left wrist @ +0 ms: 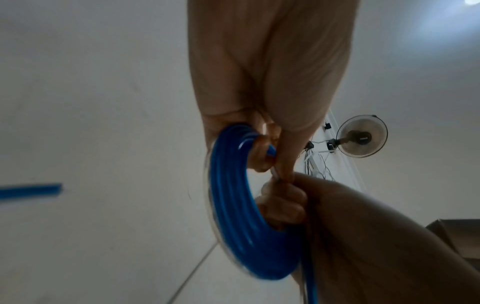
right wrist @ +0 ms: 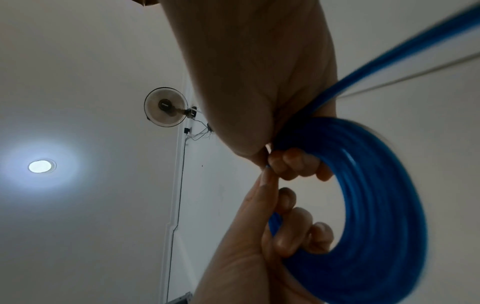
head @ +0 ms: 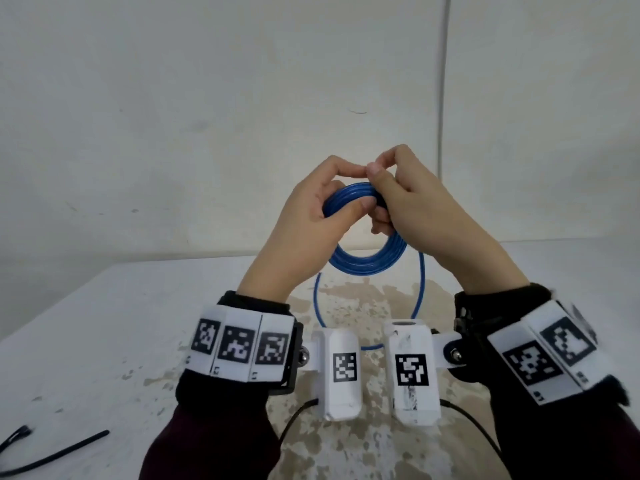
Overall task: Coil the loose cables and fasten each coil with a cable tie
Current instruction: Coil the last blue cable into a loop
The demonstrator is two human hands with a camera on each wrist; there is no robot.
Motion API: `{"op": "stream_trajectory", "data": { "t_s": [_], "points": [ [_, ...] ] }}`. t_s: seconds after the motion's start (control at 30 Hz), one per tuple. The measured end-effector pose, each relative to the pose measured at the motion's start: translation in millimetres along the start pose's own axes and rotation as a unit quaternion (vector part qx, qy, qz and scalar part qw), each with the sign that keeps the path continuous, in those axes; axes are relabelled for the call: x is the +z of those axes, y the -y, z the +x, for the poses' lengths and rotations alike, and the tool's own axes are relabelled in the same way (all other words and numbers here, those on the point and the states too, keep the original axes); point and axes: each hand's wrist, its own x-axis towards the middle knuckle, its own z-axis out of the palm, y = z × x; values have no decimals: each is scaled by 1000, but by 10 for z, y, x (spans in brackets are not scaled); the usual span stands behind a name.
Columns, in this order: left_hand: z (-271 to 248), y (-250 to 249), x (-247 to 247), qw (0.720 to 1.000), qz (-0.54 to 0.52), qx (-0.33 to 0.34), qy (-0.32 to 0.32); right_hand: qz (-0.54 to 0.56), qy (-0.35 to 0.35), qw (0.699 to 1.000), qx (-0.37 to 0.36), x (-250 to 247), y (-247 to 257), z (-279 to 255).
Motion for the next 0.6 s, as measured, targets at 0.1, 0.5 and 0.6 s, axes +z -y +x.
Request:
{"op": "stream_trajectory", "data": {
  "t_s": [0.1, 0.5, 0.6],
  "points": [
    [14, 7, -6, 999, 12, 33, -31, 80, 17, 997, 7, -40, 6, 11],
    [42, 19, -7, 990, -70, 19, -120, 141, 79, 987, -7, -102, -53, 33],
    [25, 7, -62, 999, -49, -16, -15, 70, 96, 993, -8, -148, -46, 3]
  ]
}}
